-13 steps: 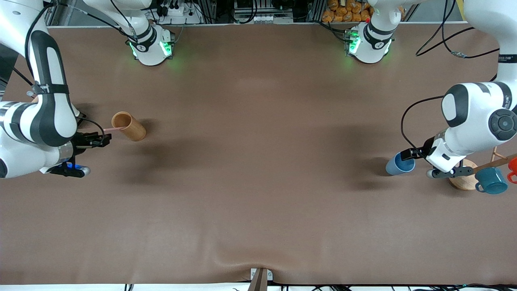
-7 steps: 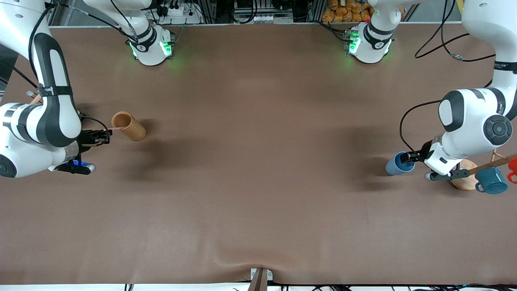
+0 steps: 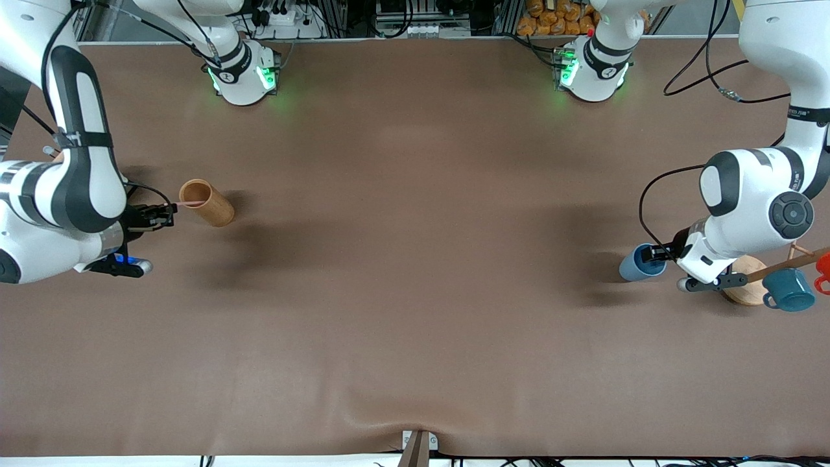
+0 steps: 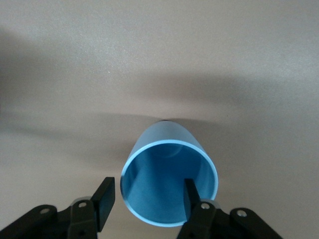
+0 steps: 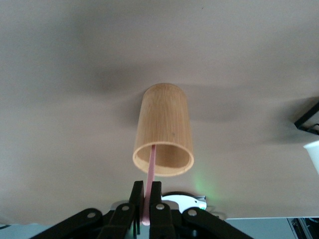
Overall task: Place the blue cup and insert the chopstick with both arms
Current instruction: 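Grasp the blue cup with the left gripper while the right gripper grasps the chopstick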
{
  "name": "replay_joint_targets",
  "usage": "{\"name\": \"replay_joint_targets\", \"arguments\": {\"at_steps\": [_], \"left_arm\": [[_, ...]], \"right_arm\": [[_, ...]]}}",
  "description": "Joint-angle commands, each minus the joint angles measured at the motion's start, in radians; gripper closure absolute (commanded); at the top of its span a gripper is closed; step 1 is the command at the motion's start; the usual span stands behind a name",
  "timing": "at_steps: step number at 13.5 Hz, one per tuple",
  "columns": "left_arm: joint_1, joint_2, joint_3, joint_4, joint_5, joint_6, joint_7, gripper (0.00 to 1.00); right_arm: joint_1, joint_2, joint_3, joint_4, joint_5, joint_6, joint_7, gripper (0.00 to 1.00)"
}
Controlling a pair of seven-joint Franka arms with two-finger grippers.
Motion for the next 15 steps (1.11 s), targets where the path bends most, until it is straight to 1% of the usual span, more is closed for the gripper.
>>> {"name": "replay_joint_targets", "arguments": {"at_steps": [1, 2, 3, 5, 6, 7, 8, 9, 12, 13, 15], "left_arm": [[0.009, 0.0, -0.004, -0.004, 0.018, 0.015, 0.005, 0.39], [0.009, 0.003, -0.004, -0.004, 0.018, 0.015, 0.004, 0.4], [0.009, 0.009, -0.004, -0.003, 0.018, 0.015, 0.005, 0.43], [0.009, 0.02, -0.004, -0.001, 0.018, 0.018, 0.004, 0.53], [0.009, 0.021, -0.004, -0.001, 0.018, 0.018, 0.004, 0.63], [0.009, 0.023, -0.004, -0.001, 0.018, 0.018, 0.002, 0.75], [0.008, 0.021, -0.004, -0.001, 0.018, 0.018, -0.004, 0.91], [0.008, 0.021, -0.006, 0.001, 0.018, 0.018, -0.006, 1.0], [0.0, 0.003, -0.017, 0.001, 0.018, 0.011, -0.013, 1.0], [-0.008, -0.006, -0.027, 0.004, 0.013, 0.003, -0.019, 1.0], [-0.008, -0.017, -0.093, 0.011, 0.009, -0.017, -0.076, 1.0]], "right_arm": [[0.004, -0.02, 0.003, 0.129, 0.001, -0.121, 0.012, 1.0], [0.004, -0.022, 0.007, 0.19, -0.001, -0.155, 0.012, 1.0], [0.016, -0.022, 0.007, 0.257, -0.005, -0.18, 0.009, 1.0], [0.066, -0.023, 0.004, 0.363, -0.011, -0.203, 0.009, 1.0], [0.092, -0.023, 0.004, 0.397, -0.019, -0.202, 0.009, 1.0], [0.124, -0.022, 0.004, 0.43, -0.022, -0.199, 0.009, 1.0], [0.152, -0.019, 0.004, 0.459, -0.024, -0.191, 0.011, 1.0], [0.167, -0.017, 0.006, 0.477, -0.024, -0.183, 0.009, 1.0], [0.215, -0.017, 0.007, 0.485, -0.021, -0.119, 0.021, 1.0], [0.223, -0.017, 0.012, 0.485, -0.014, -0.117, 0.06, 1.0], [0.249, -0.016, 0.024, 0.484, -0.01, -0.113, 0.142, 1.0]]}}
